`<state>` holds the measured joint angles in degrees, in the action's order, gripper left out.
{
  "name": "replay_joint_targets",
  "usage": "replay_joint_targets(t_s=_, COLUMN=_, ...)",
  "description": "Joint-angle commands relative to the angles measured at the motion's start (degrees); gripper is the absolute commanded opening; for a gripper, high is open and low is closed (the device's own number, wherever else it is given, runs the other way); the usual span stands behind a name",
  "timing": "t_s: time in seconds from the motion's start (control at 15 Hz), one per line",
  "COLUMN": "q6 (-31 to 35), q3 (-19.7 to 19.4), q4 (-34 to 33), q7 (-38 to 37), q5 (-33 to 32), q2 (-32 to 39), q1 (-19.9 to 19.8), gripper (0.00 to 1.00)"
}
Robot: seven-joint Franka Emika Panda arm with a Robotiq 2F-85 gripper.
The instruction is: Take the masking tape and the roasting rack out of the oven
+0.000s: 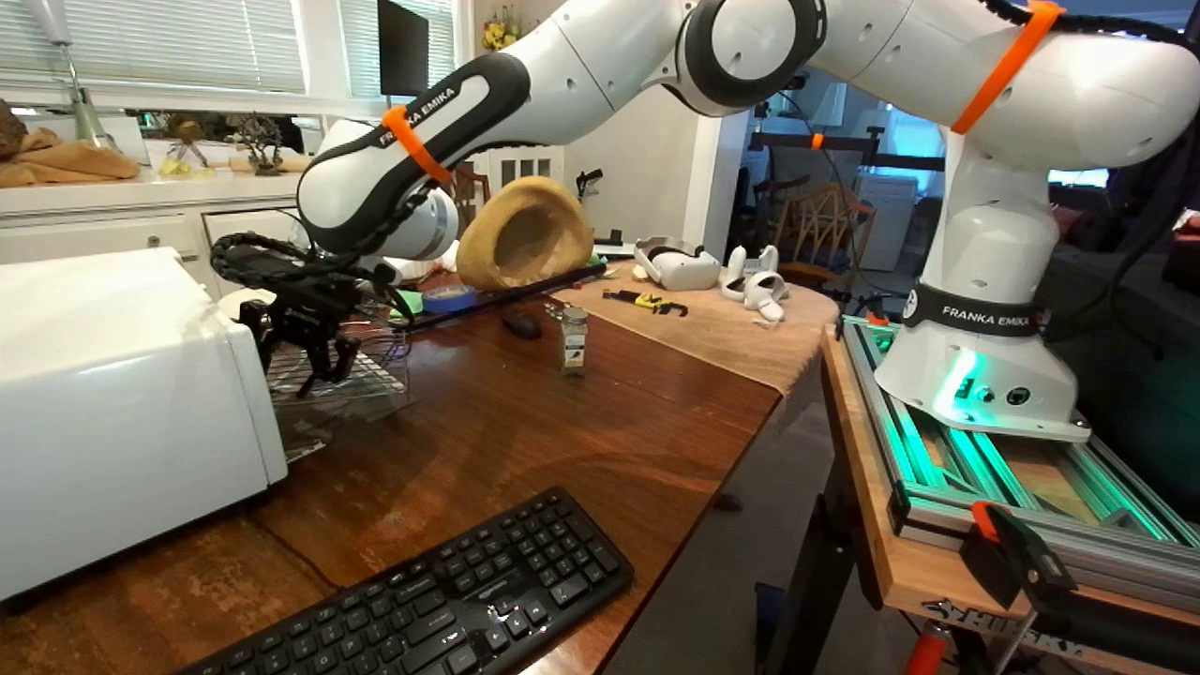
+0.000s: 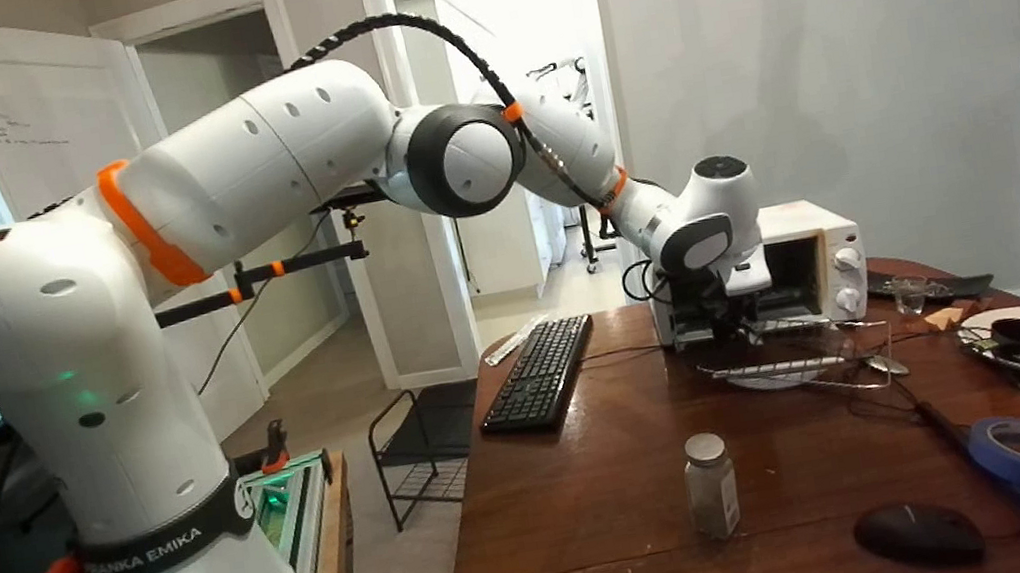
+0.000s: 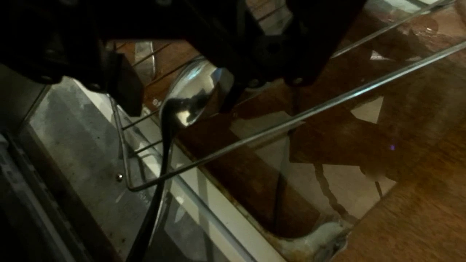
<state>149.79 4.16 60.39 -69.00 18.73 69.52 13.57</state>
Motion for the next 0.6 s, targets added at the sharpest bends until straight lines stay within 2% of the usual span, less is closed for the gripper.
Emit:
replay_joint_targets(t_s=0.0, q6=1.0, q3=-0.5, q4=-2.9, q7=-2.2, q5=-0.6, q2=2.6, q1=1.0, gripper=0.27)
replay_joint_targets(t_s=0.13, q6=1.4, q3=-0.6, q4=-3.2, q7=-2.7, q5=-0.7, q2=2.7, q1=1.2, gripper=0.16)
replay_joint_targets(t_s=0.27, q6=1.2, q3=-0.4, q4=-2.9, q7=-2.1, q5=-0.8, q2=2.3, q1=1.1, gripper=0.10)
replay_joint_targets(t_s=0.33, q6=-0.1, q3=0.2, q4=-2.7, q7=-1.0, q5=-0.9, q2=1.8, q1=0.7, gripper=0.01)
replay_joint_targets(t_s=0.53, q6=-4.6, q3=3.3, q4=0.0, q7=4.2, q5=-0.5, q2=-0.8, q1=-1.4, gripper=0.00)
